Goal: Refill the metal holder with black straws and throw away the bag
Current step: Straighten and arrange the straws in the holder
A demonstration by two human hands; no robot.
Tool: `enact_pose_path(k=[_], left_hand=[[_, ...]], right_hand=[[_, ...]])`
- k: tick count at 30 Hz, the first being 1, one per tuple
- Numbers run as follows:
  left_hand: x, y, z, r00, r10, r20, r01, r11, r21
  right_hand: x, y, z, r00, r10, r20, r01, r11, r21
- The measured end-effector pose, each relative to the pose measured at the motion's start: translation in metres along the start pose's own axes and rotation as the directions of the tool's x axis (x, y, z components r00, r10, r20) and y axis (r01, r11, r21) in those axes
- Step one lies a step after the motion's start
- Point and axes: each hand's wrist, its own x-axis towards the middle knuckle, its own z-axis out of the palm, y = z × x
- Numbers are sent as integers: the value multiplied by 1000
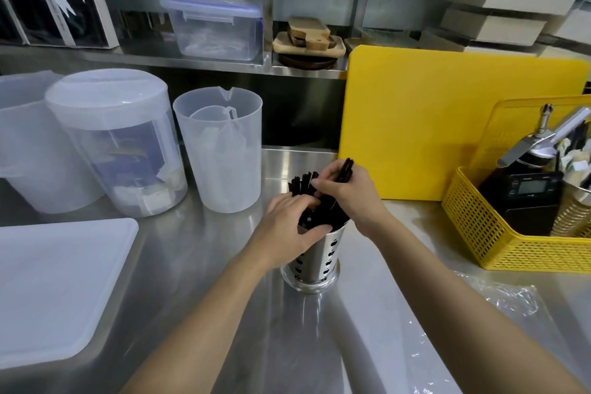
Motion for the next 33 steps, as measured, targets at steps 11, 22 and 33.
enact_pose_path(k=[11,22,33], left_hand=[[-2,-3,6,999,-27,-23,27,1000,8],[-7,-6,-5,998,70,5,-70,997,-40],[-3,14,-22,995,98,-33,-95,992,81]], right_hand=[[-9,-5,2,886,-454,93,439,756,-486],[-2,15,1,939,-124,321,341,453,-824],[-21,8,-40,955,-259,147,293,732,-615]])
